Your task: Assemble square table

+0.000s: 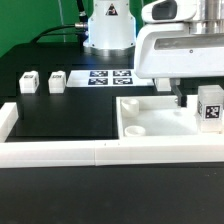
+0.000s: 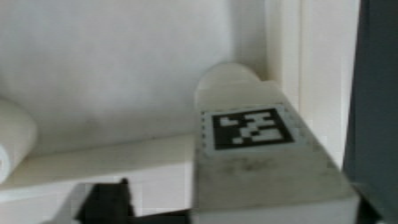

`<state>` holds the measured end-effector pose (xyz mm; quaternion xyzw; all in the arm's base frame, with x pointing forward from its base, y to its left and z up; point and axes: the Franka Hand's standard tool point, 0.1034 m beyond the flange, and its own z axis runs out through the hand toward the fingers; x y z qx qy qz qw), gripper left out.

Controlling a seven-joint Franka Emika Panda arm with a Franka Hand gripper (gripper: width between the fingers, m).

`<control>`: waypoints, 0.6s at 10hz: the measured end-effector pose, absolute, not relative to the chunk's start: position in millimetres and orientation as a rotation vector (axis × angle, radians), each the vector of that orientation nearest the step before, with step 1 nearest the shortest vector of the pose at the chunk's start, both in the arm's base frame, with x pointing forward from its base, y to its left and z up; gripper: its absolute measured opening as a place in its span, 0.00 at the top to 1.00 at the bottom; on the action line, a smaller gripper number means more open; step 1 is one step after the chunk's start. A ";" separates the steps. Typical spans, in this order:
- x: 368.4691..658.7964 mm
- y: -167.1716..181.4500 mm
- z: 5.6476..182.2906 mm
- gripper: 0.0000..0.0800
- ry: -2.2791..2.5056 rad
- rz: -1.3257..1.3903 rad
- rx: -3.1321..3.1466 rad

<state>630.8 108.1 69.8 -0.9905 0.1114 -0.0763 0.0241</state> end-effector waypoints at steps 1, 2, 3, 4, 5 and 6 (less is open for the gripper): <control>630.7 108.3 69.7 0.52 0.464 -0.232 -3.043; 630.5 108.4 69.4 0.64 0.563 -0.228 -3.022; 630.3 108.5 68.9 0.64 0.654 -0.224 -3.000; 630.2 109.5 68.4 0.64 0.753 -0.221 -2.971; 629.5 113.4 67.5 0.64 0.952 -0.214 -2.904; 627.8 115.5 67.0 0.64 1.158 -0.198 -2.827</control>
Offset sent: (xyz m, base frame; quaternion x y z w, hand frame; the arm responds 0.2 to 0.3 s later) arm 0.0000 0.0000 0.0000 0.0000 0.0000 0.1296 0.9916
